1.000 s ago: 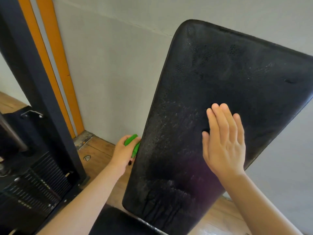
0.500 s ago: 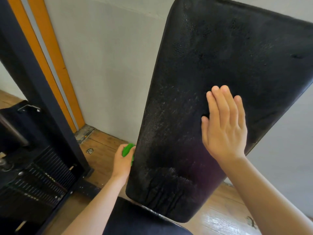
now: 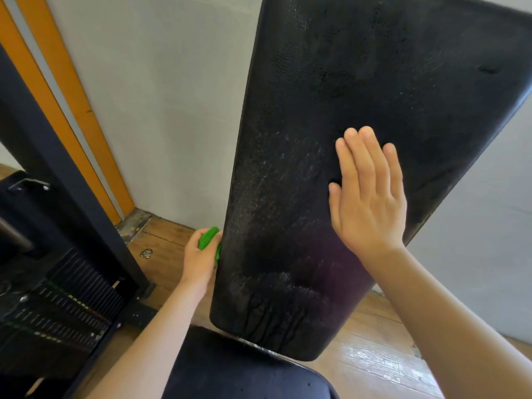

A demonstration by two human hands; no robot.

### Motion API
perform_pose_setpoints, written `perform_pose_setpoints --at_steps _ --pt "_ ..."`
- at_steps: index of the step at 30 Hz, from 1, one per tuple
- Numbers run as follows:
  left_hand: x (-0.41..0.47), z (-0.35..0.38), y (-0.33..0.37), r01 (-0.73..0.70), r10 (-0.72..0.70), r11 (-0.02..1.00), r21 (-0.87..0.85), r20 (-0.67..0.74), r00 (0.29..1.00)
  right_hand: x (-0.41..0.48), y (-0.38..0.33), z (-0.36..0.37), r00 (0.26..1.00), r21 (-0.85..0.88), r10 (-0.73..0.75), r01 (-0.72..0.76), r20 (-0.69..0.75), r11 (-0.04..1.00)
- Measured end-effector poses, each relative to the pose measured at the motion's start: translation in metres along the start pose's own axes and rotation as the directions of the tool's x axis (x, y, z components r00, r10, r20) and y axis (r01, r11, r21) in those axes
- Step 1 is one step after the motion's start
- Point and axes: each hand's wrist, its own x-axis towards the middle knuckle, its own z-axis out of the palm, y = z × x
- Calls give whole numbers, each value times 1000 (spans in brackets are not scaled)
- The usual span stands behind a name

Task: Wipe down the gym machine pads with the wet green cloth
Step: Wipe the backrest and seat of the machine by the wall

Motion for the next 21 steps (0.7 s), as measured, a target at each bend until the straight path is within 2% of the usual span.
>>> perform_pose_setpoints --at_steps 3,10,13,15,19,21 --pt "-4 -8 -22 22 -22 999 27 10 1000 1 0 0 1000 -10 5 -5 0 1000" --pt "-9 -37 -96 172 -167 977 128 -49 985 0 -1 1 1000 -42 7 -8 -19 999" --pt "-14 -44 -113 285 -277 955 85 -100 956 1 -1 0 1000 -50 5 -5 -5 999" --pt "-10 -48 -115 325 -320 944 54 -86 944 1 0 0 1000 -56 5 -5 -2 998" --pt "0 -53 -97 290 -290 954 -71 15 957 1 -1 0 1000 -45 11 -11 -5 999" --pt "0 -50 -89 220 -219 975 -22 50 975 1 -1 0 1000 -49 7 -7 -5 999"
